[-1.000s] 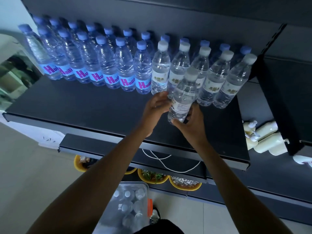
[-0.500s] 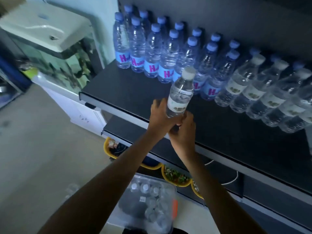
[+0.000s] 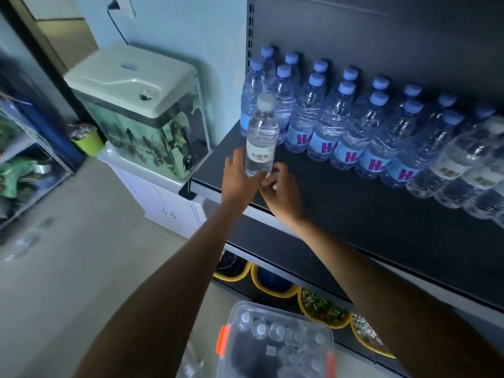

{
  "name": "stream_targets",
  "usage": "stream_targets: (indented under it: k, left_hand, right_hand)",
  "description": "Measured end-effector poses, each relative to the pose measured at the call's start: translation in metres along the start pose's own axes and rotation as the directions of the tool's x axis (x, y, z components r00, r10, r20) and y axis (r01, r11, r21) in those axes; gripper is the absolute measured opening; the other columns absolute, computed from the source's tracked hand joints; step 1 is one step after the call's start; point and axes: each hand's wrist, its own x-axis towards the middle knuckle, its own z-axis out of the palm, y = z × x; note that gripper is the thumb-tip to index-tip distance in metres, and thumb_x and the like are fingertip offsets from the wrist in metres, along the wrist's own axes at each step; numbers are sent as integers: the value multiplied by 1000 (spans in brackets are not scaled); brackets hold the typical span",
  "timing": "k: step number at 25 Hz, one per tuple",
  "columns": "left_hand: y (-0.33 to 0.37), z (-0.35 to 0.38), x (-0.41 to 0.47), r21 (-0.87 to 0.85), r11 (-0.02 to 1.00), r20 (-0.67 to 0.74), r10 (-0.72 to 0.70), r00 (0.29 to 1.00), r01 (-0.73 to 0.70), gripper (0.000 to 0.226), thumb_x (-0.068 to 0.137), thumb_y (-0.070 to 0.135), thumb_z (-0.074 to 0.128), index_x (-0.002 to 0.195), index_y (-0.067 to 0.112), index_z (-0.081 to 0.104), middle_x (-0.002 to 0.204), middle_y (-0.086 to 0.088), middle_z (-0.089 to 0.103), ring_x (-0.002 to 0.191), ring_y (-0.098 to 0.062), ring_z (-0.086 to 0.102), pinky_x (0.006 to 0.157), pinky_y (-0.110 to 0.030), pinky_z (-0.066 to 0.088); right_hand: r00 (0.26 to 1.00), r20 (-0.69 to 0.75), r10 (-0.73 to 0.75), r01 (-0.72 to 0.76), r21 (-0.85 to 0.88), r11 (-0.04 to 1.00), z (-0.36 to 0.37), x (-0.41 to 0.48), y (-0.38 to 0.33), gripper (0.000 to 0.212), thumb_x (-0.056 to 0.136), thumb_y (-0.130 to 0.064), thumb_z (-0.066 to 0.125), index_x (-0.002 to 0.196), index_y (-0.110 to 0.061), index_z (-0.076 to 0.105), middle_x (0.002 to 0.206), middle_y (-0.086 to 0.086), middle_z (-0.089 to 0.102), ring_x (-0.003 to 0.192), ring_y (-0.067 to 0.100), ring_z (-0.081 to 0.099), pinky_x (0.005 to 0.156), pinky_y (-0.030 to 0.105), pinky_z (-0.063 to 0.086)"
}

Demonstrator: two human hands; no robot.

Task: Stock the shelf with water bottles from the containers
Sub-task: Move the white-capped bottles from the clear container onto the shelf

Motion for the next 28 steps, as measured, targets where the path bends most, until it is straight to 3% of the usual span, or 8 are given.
stream_targets:
  k: [2, 6, 9, 12, 14, 18, 23, 28]
  left_hand:
    - [-16, -16, 28, 97, 995, 0, 20, 1000, -20, 57, 80, 34, 78, 128, 21, 50, 112, -5, 59, 109, -28, 57, 83, -35, 48]
    - [-32, -32, 77, 171, 984, 52, 42, 998, -50, 54, 81, 38, 74, 127, 28, 48, 114, -1, 69, 105, -25, 64, 83, -43, 55]
    - [-38, -25, 91, 127, 992, 36, 14, 999, -19, 51, 81, 37, 70, 127, 28, 49, 104, 0, 71, 97, -26, 64, 79, -44, 56]
    - [-55, -16, 91, 220, 973, -8, 79, 997, -75, 54, 86, 38, 68, 137, 26, 52, 103, -5, 68, 104, -29, 55, 85, -41, 50]
    - [-59, -14, 90, 294, 945, -8, 151, 989, -142, 52, 92, 39, 62, 141, 27, 49, 110, -2, 68, 107, -28, 49, 89, -42, 44]
    - [-59, -5, 91, 460, 879, 35, 121, 992, -124, 60, 99, 43, 47, 153, 23, 31, 140, 0, 55, 127, -27, 42, 104, -43, 32]
    - [-61, -1, 91, 547, 828, 36, 128, 991, -127, 46, 98, 47, 46, 132, 16, 50, 127, -5, 56, 122, -28, 44, 102, -40, 32]
    - [-56, -4, 66, 545, 830, 16, 127, 992, -115, 47, 98, 44, 51, 128, 9, 52, 130, -11, 55, 126, -32, 45, 106, -42, 33]
  right_hand:
    - [996, 82, -44, 56, -148, 987, 12, 13, -5, 57, 86, -24, 66, 140, -23, 47, 115, -11, 68, 112, 21, 58, 101, 48, 45]
    - [996, 75, -37, 57, -289, 956, 33, 49, -18, 66, 90, -28, 67, 150, -20, 41, 145, 2, 52, 135, 30, 44, 110, 48, 32]
    - [999, 47, -18, 32, -320, 947, 45, 66, -21, 75, 89, -37, 66, 155, -23, 32, 145, 0, 53, 138, 26, 42, 112, 47, 29]
    - [999, 19, -40, 44, -354, 934, 51, 68, -15, 81, 89, -42, 64, 158, -23, 24, 143, 0, 54, 139, 23, 41, 113, 45, 28]
    - [998, -1, -65, 60, -376, 925, 53, 67, -13, 83, 91, -41, 62, 160, -20, 21, 146, 2, 52, 140, 23, 40, 114, 45, 28]
    - [998, -5, -68, 59, -434, 899, 56, 70, -10, 80, 96, -33, 57, 162, -15, 17, 152, 6, 47, 143, 24, 37, 116, 44, 26]
    - [998, -20, -65, 53, -377, 925, 56, 68, -7, 75, 96, -25, 54, 162, -12, 21, 154, 8, 46, 144, 27, 37, 117, 45, 25]
    - [987, -74, -141, 119, -247, 962, 41, 40, -10, 68, 92, -15, 52, 156, -2, 33, 153, 18, 46, 140, 36, 43, 115, 50, 35]
